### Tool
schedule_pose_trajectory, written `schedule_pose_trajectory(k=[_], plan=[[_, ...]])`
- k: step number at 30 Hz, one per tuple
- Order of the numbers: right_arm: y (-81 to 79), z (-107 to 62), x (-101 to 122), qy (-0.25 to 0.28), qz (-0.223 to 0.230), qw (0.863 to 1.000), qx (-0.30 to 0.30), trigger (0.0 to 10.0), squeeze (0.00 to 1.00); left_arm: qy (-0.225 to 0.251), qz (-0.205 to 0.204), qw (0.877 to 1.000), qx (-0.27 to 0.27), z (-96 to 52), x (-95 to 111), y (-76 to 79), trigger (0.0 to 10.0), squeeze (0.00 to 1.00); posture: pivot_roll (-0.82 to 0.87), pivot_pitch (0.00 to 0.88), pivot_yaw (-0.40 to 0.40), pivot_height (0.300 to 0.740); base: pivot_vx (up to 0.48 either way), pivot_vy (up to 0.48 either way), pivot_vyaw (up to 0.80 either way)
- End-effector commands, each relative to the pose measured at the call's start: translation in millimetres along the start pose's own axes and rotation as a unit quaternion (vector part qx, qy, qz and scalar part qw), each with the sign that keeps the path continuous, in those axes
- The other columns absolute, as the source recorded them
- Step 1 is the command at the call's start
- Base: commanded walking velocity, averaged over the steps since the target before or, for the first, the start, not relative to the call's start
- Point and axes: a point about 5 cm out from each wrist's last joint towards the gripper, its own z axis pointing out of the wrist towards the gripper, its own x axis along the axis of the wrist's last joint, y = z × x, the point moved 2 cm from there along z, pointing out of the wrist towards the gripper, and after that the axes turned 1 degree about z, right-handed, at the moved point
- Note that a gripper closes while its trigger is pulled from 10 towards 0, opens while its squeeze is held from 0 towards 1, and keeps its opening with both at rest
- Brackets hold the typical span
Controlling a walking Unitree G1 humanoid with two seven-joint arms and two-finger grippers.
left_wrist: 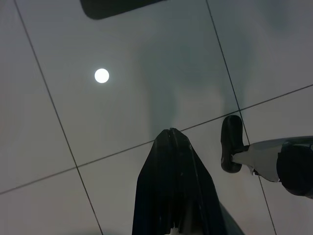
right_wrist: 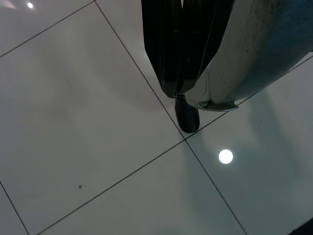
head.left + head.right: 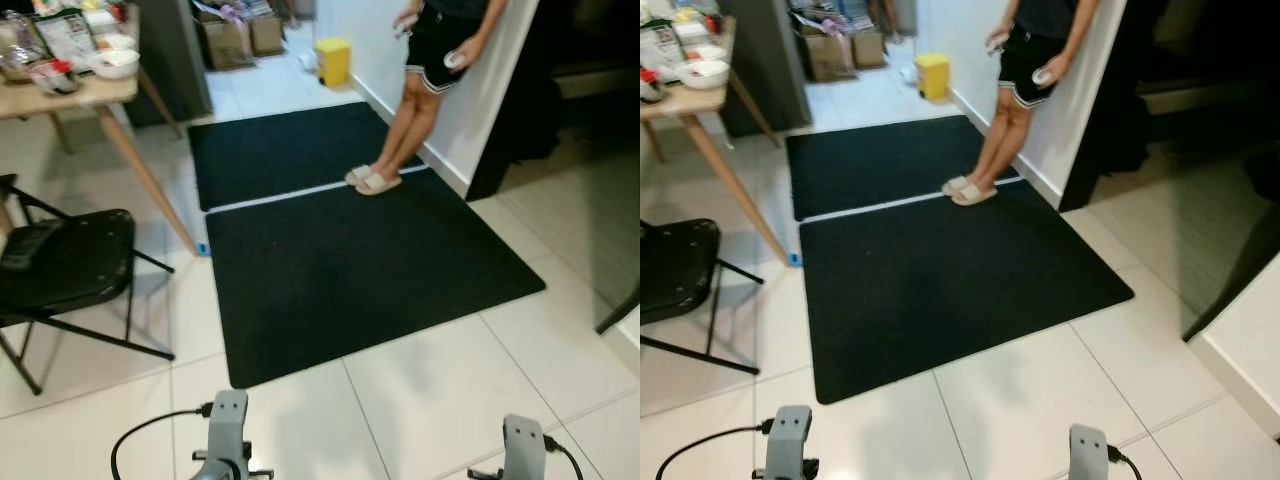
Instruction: Restocking fridge
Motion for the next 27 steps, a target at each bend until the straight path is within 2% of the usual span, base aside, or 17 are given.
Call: schedule_pose_trajectory(k=[1, 7, 10, 12, 15, 27], plan=[[0.1, -0.1, -0.3, -0.001, -0.001, 1.000, 0.000, 10.0, 0.00, -0.006, -0.002, 1.000, -0.005, 0.1, -3.4, 4.1, 10.0, 0.00, 0.02, 0.014, -0.016, 0.740, 0.000, 0.000, 0.00], [0.0, -0.1, -0.9, -0.002, 0.000, 1.000, 0.000, 10.0, 0.00, -0.007, -0.005, 1.000, -0.012, 0.0, -3.4, 4.4, 10.0, 0.00, 0.01, 0.015, -0.013, 0.740, 0.000, 0.000, 0.00], [0.3, -0.2, -1.6, -0.002, 0.000, 1.000, 0.000, 10.0, 0.00, -0.007, -0.015, 1.000, -0.021, 0.0, -3.7, 5.3, 10.0, 0.00, 0.01, 0.014, -0.014, 0.740, 0.000, -0.285, 0.00], [0.3, -0.2, -1.5, -0.002, 0.000, 1.000, 0.000, 10.0, 0.00, -0.013, 0.001, 1.000, -0.024, 0.1, -4.4, 6.4, 10.0, 0.00, 0.01, 0.012, -0.016, 0.740, 0.000, -0.465, 0.00], [0.4, -0.2, -1.2, -0.002, 0.001, 1.000, 0.000, 10.0, 0.00, -0.013, -0.011, 1.000, -0.017, 0.2, -4.8, 5.9, 10.0, 0.00, 0.01, 0.012, -0.016, 0.740, 0.000, -0.480, 0.00], [0.3, 0.0, 0.0, -0.001, 0.001, 1.000, 0.001, 10.0, 0.00, -0.014, 0.003, 1.000, -0.017, 0.3, -5.6, 7.3, 10.0, 0.00, 0.01, 0.011, -0.018, 0.740, 0.000, 0.000, 0.00]])
